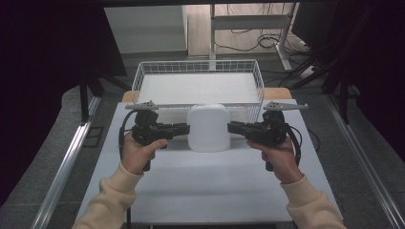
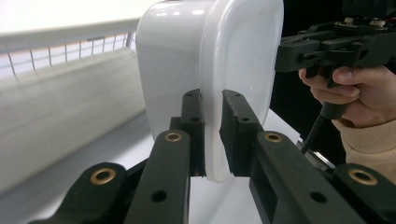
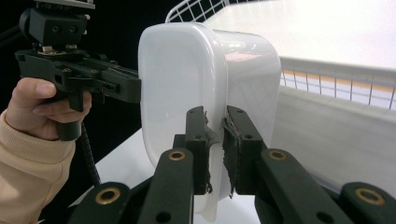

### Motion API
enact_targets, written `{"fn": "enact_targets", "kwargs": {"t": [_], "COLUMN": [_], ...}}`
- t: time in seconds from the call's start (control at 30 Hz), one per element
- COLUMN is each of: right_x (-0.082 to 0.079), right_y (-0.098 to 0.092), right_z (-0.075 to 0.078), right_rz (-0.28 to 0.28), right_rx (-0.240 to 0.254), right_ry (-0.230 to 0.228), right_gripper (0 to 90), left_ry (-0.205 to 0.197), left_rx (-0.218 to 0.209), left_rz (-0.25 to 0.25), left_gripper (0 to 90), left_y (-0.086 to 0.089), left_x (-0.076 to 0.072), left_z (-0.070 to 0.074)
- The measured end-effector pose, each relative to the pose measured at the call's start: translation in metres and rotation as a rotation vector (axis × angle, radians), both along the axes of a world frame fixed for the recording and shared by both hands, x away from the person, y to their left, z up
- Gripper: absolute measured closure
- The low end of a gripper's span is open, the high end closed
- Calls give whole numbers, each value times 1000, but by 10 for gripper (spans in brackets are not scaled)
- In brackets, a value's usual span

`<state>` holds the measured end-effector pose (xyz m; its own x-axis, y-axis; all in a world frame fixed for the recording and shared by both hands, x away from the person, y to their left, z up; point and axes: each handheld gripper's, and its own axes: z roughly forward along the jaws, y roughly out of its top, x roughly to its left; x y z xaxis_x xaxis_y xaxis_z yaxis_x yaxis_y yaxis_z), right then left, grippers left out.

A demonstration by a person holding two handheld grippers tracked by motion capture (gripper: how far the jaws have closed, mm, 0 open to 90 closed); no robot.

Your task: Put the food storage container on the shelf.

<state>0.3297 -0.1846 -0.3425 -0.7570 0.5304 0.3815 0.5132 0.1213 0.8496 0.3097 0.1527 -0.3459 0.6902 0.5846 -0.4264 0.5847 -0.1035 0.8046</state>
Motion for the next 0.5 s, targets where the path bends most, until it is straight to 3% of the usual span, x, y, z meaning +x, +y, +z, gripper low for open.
{"fn": "enact_targets", "kwargs": {"t": [0.5], "right_x": [42], "right_y": [8], "right_z": [43], "right_rz": [7], "right_rx": [-10], "right_ry": [-31], "right_gripper": [802], "left_ry": [-18], "left_rx": [-9], "left_rz": [6], "left_gripper": [807], "left_y": [8], "left_x": [41], "left_z": [40]}}
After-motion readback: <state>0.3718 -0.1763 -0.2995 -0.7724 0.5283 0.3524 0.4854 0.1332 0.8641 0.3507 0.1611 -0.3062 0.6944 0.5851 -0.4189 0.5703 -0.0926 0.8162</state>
